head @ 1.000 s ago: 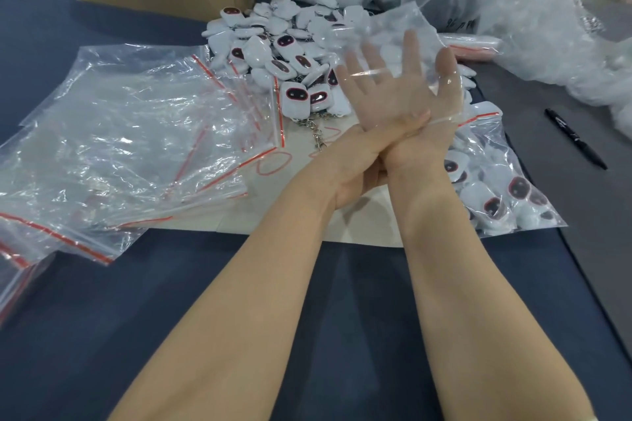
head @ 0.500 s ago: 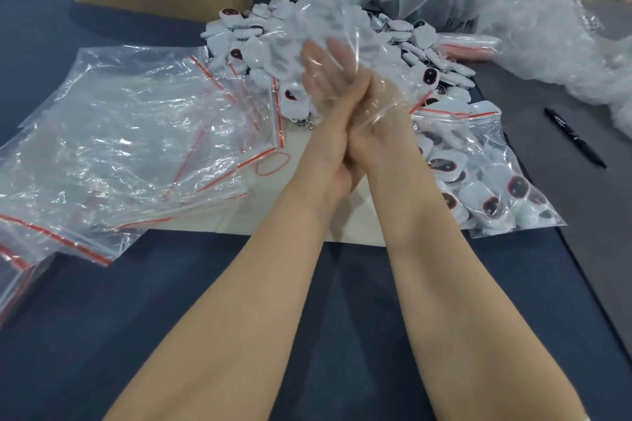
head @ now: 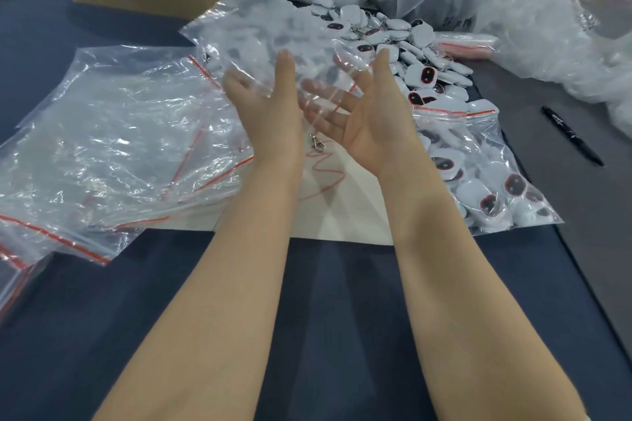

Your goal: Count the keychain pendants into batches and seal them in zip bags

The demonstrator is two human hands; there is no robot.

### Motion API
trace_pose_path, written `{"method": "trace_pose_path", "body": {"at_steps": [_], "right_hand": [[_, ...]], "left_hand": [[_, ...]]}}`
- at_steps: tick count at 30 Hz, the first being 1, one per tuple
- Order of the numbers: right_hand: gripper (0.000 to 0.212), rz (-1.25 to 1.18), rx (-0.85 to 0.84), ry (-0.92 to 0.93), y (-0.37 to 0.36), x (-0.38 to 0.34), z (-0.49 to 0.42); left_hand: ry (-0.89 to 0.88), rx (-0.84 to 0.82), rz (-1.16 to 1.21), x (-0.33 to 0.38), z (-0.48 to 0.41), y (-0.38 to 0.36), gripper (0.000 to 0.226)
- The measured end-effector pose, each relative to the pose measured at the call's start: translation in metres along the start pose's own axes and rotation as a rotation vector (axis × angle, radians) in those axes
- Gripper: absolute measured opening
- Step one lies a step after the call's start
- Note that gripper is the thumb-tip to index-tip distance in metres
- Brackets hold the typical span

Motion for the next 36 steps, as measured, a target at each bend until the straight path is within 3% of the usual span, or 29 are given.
{"method": "trace_pose_path", "body": {"at_steps": [4, 6, 8, 10, 12, 14, 18, 24, 28, 32, 33, 36], "right_hand": [[0.077, 0.219, -0.031, -0.064, 0.009, -0.007, 0.000], [0.084, 0.337, -0.050, -0.117, 0.012, -0.005, 0.001], [0.086, 0.435, -0.054, -0.121, 0.014, -0.003, 0.000], [0.086, 0.476, -0.032, -0.093, 0.017, -0.003, -0.003], [0.091, 0.493, -0.026, -0.093, 0.021, -0.006, -0.005], [0.102, 0.538, -0.058, -0.121, 0.024, -0.010, -0.006], [0.100, 0.622, -0.128, -0.165, 0.020, -0.009, -0.002], [0.086, 0.704, -0.164, -0.125, 0.017, -0.002, 0.000], [0.069, 0.691, 0.044, 0.025, 0.012, -0.001, -0.003], [0.033, 0.843, 0.306, 0.401, 0.010, 0.007, -0.015], [0.025, 0.920, 0.324, 0.486, 0.011, 0.012, -0.018], [0.035, 1.195, 0.250, 0.589, 0.013, 0.020, -0.023]], "left_hand": [[-0.719, 0.221, -0.413, 0.014, 0.005, 0.011, 0.076], [-0.916, 0.103, -0.495, 0.021, 0.011, 0.008, 0.059], [-0.863, -0.269, -0.517, 0.025, 0.017, 0.001, 0.042], [-0.681, -0.626, -0.670, 0.022, 0.021, -0.002, 0.042], [-0.602, -0.862, -0.957, 0.012, 0.016, -0.002, 0.067], [-0.526, -0.965, -1.260, 0.009, 0.011, 0.002, 0.098], [-0.448, -0.953, -1.448, 0.004, 0.011, 0.005, 0.125], [-0.383, -0.931, -1.512, -0.003, 0.011, 0.006, 0.136], [-0.477, -0.831, -1.366, 0.003, 0.005, 0.005, 0.120], [-0.520, -0.736, -1.273, 0.011, 0.000, 0.011, 0.095], [-0.513, -0.718, -1.259, 0.013, -0.002, 0.013, 0.090], [-0.496, -0.681, -1.260, 0.017, -0.005, 0.018, 0.080]]}}
Point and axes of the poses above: each hand's wrist, its own z-axis away from the middle knuckle, its own y-axis out of the back of the hand, x = y × z, the point moved 1 cm from there along -z, towards the middle knuckle, and after that the axes turned 6 degrees about x, right-handed, at the moved point
